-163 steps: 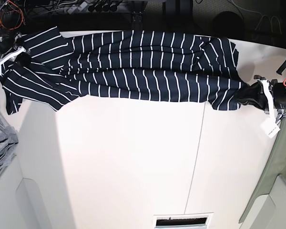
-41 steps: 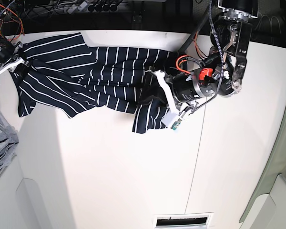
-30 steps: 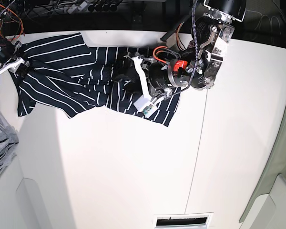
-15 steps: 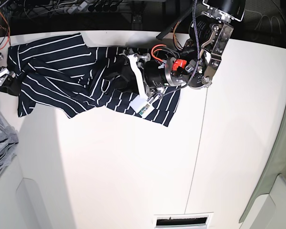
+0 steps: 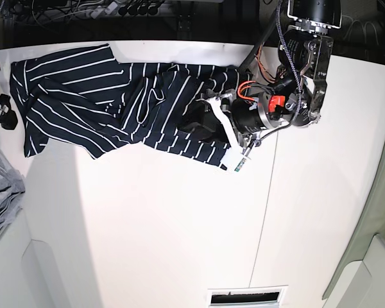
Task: Layout the t-shirt on the table in an organized manner, then fold the t-shirt properly
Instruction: 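Lift the strip end with the left gripper and fold it toward the middle, then hold the folded end with the left gripper while the right gripper regrasps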
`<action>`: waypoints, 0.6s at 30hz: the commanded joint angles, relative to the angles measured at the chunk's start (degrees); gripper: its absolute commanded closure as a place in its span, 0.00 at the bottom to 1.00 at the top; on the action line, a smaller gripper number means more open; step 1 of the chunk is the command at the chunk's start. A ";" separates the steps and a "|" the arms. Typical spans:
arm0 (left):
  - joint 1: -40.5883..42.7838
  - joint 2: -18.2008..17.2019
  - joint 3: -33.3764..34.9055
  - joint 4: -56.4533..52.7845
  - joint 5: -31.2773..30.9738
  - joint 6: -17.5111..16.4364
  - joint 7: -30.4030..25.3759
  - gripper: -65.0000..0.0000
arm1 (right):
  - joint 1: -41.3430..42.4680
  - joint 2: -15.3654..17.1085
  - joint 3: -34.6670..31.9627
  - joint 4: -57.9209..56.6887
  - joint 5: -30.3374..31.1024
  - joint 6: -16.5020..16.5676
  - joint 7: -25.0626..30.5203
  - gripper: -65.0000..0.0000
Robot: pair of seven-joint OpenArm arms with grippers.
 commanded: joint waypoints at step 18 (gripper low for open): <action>-0.72 -9.20 -1.27 1.33 -5.18 -1.05 0.44 0.44 | 4.02 4.35 -5.03 -2.51 13.20 1.18 -9.86 0.31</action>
